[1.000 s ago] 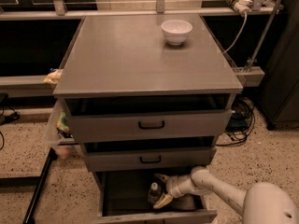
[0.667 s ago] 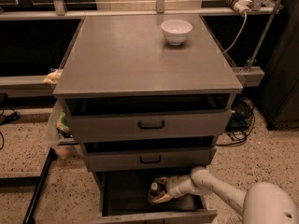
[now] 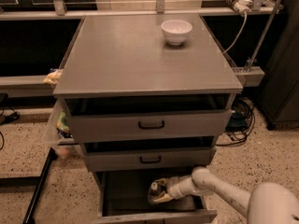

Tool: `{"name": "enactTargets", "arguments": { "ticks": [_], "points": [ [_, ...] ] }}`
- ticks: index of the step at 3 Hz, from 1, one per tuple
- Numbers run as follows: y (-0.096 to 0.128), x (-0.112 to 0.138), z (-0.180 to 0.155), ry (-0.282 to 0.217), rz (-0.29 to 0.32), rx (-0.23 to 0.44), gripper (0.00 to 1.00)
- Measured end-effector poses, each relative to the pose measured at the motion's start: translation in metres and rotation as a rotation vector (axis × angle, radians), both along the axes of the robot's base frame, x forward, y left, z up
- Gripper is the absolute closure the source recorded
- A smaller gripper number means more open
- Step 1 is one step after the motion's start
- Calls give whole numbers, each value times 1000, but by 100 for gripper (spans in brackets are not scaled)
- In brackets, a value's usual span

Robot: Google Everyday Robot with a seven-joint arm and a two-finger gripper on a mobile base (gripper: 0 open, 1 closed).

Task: Pick blue plastic bottle from bottom drawer and place on counter

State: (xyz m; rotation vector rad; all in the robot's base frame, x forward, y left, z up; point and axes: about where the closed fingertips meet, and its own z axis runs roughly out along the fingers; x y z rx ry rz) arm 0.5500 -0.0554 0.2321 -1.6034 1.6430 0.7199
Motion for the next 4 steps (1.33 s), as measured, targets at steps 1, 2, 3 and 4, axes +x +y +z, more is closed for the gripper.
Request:
{"name": "enactTargets", "arguments": {
  "ticks": [1,2,3,4],
  "points": [
    [-9,-14,32,7,0,6,100],
    [-15,-25,86,30,-4,1,100],
    [6,-26,155,49,28,-51,100],
    [44,-30,215,75,83,-150,100]
  ]
}}
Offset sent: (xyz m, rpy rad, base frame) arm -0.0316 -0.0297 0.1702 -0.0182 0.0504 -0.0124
